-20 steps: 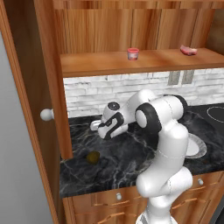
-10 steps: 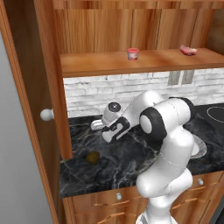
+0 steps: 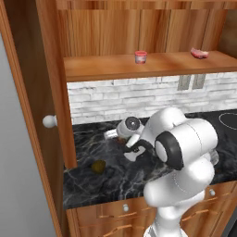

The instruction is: Pick the avocado and bread from the counter and place them on the plate. Then pick the jam from the cabinet and place it next to the plate. Lastly close the cabinet door.

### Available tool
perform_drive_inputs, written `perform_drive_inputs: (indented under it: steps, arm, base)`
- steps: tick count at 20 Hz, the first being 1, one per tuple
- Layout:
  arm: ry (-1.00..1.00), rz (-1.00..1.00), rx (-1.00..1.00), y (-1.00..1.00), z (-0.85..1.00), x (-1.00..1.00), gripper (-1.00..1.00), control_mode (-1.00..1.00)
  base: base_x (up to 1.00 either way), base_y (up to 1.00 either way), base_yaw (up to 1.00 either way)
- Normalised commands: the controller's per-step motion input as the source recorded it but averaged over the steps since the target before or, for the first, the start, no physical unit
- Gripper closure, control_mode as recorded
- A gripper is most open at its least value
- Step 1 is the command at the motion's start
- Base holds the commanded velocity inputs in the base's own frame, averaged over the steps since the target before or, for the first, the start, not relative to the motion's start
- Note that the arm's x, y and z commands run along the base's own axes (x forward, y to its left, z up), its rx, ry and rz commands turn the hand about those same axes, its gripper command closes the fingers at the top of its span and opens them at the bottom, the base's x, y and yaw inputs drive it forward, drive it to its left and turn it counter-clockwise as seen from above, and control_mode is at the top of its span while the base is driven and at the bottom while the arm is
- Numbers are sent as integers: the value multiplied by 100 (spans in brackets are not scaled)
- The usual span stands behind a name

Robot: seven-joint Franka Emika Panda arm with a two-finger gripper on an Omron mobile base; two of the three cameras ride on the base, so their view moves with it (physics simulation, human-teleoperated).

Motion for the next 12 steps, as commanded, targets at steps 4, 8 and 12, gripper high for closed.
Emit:
perform_drive_inputs:
  steps: [4, 8, 12]
  arm:
    - [-13, 0, 0, -65, 8, -40, 100, -100]
    - [-10, 0, 0, -68, 24, -42, 100, -100]
    - [-10, 0, 0, -71, 35, -39, 100, -100]
  base:
    - [0, 0, 0]
    - [0, 0, 0]
    - [0, 0, 0]
